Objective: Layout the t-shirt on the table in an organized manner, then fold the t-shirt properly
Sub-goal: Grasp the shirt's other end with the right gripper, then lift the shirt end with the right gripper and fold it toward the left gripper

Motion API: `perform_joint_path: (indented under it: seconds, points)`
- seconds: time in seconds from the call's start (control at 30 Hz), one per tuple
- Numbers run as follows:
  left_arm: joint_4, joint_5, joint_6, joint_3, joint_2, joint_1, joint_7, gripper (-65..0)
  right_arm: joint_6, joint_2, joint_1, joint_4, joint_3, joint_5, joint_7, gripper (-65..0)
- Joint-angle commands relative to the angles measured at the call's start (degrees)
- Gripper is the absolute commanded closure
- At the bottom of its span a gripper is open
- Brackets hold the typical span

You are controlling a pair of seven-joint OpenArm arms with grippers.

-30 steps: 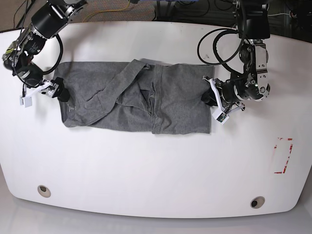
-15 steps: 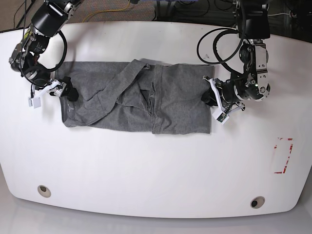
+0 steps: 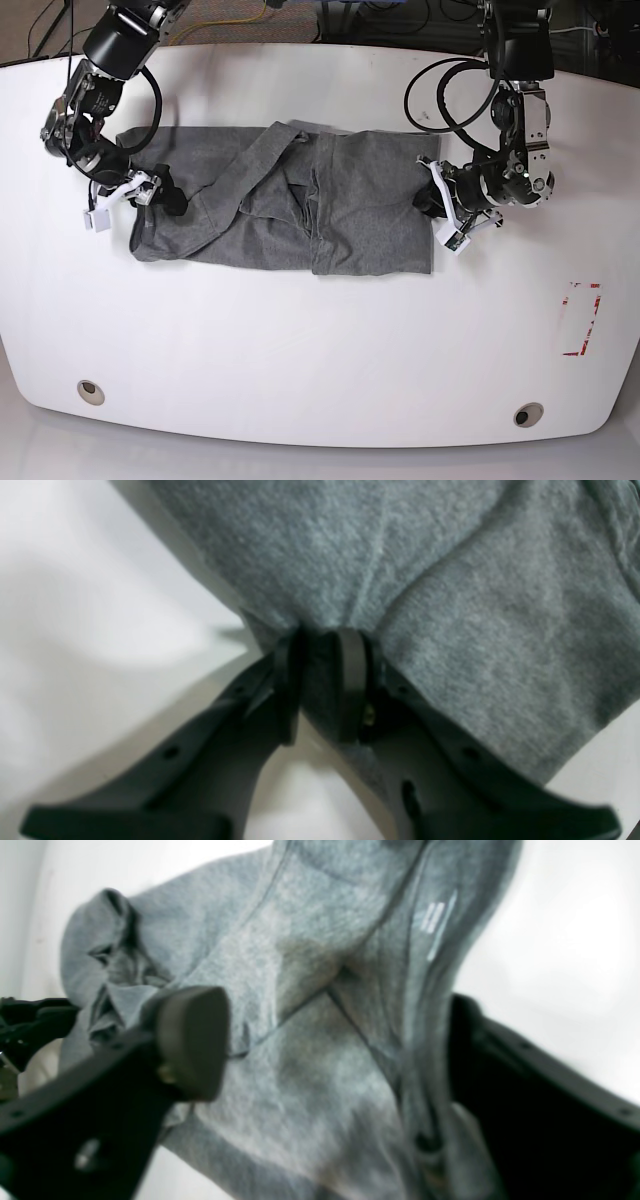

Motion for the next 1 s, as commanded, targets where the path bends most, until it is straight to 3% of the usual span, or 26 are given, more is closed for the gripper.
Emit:
perform_joint_path:
  seconds: [0.0,0.57,0.63,0.83,0.9,0.97]
  points:
    - [-0.2,4.7,0.8,0.0,-0.6,0.5,4.5,-10.3,0.1,0.5,1.2,0.4,-1.6,0.4,1.3,-47.9]
    - [-0.3,4.8,0.8,0.0,-0.6,0.5,4.5,-10.3,0.1,0.1,3.0,0.3,-5.1,0.4,3.3,-43.4]
    - [-0.3,4.8,0.8,0.0,-0.6,0.5,4.5,-10.3,0.1,0.1,3.0,0.3,-5.1,0.4,3.4,-39.0]
    - [-0.3,4.9,0.8,0.0,-0.6,0.5,4.5,-10.3,0.1,0.6,2.9,0.4,-5.3,0.4,6.6,-5.9]
    - [-0.3,4.9,0.8,0.1,-0.6,0.5,4.5,-10.3,0.1,1.0,2.9,0.4,-5.3,0.4,6.9,0.0]
    - [-0.3,4.9,0.8,0.1,-0.6,0.5,4.5,-10.3,0.1,1.4,2.8,0.5,-5.3,0.4,7.1,0.0]
